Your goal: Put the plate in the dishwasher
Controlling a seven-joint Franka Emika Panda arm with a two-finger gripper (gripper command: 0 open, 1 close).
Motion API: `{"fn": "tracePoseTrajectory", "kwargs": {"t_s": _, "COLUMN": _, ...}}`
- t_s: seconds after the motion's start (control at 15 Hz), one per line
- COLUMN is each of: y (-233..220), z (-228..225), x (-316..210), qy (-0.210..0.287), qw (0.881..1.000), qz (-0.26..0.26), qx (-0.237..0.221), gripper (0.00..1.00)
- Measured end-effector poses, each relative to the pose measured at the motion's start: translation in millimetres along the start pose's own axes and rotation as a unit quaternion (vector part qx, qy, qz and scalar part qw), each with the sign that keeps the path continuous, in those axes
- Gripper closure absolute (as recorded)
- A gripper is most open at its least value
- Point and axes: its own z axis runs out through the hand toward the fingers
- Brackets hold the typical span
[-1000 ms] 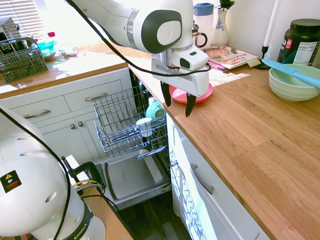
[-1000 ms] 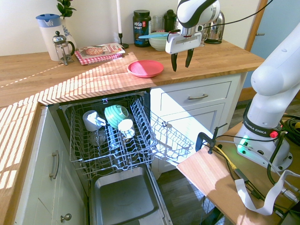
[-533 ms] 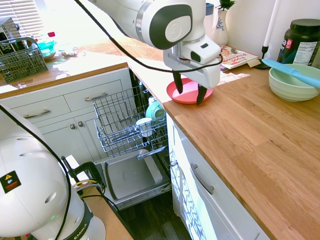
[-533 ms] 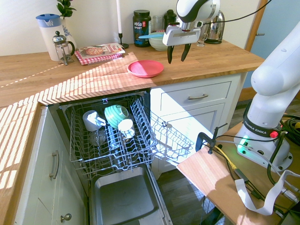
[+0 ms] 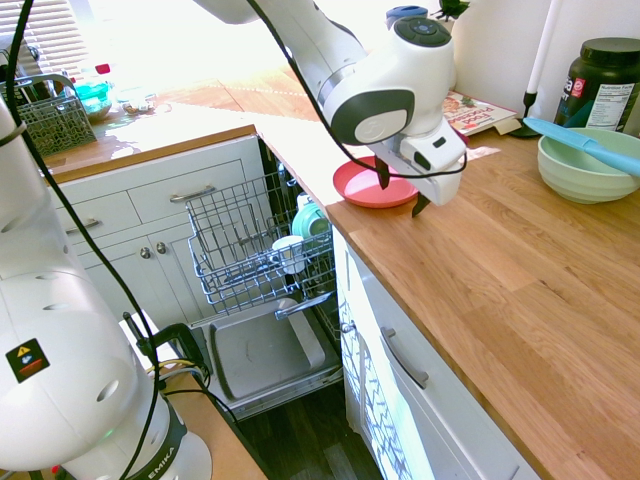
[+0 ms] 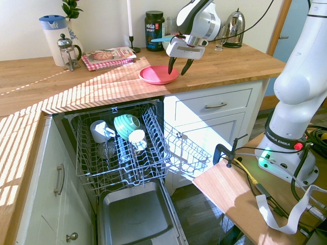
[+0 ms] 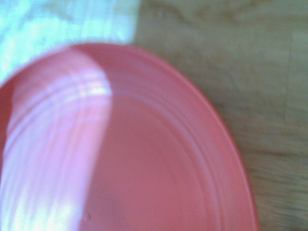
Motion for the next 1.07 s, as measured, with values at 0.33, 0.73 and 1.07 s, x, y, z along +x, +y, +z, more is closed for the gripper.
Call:
{"fn": "tracePoseTrajectory", "kwargs": {"t_s": 0.33, "y": -1, "z": 2, "x": 0, "qy": -0.016, "qw": 1.000, "qz": -0.022, "qx": 0.007, "gripper": 1.00}}
{"fn": "tracePoseTrajectory", "kwargs": {"t_s": 0.73, "y": -6, "z": 5, "x": 1, "qy": -0.046, "qw": 0.997, "qz": -0.062, "qx": 0.000, "gripper": 1.00}}
{"fn": "tracePoseTrajectory", "kwargs": {"t_s": 1.07, "y": -8, "z": 10, "x": 5, "qy": -0.061, "qw": 0.995, "qz": -0.076, "qx": -0.006, "gripper": 1.00}}
